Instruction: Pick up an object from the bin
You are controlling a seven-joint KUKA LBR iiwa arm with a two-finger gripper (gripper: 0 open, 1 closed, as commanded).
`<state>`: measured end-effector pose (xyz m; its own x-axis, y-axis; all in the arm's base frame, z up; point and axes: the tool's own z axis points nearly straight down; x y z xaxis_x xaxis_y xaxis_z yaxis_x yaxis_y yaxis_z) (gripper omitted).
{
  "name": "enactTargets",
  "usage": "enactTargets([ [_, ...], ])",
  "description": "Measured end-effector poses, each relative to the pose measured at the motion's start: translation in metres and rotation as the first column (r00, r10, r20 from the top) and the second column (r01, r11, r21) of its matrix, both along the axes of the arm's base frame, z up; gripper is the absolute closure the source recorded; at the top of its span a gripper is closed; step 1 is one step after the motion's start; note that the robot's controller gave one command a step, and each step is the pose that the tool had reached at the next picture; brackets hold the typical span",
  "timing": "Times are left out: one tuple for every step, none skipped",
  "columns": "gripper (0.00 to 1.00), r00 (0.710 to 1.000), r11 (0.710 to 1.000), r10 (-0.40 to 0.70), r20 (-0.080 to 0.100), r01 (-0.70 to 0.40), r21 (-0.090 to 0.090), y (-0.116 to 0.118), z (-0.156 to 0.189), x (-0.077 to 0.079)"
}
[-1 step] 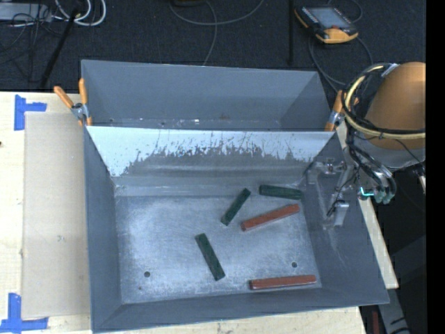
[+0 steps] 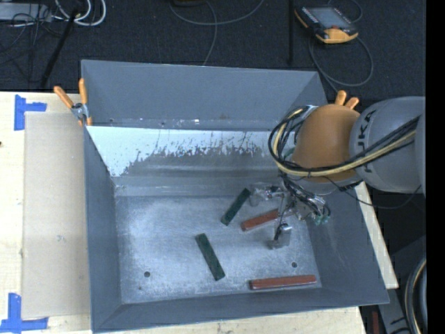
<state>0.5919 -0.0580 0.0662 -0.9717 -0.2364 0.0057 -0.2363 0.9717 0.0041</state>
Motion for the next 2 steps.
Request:
enactTargets([
  [1.00, 1.000, 1.000, 0.002, 0.005, -0.002, -0.002, -0.001, 0.004, 0.001],
  [1.00, 1.000, 1.000, 0.009, 0.017, -0.008, -0.004, 0.010, 0.155, 0.004],
])
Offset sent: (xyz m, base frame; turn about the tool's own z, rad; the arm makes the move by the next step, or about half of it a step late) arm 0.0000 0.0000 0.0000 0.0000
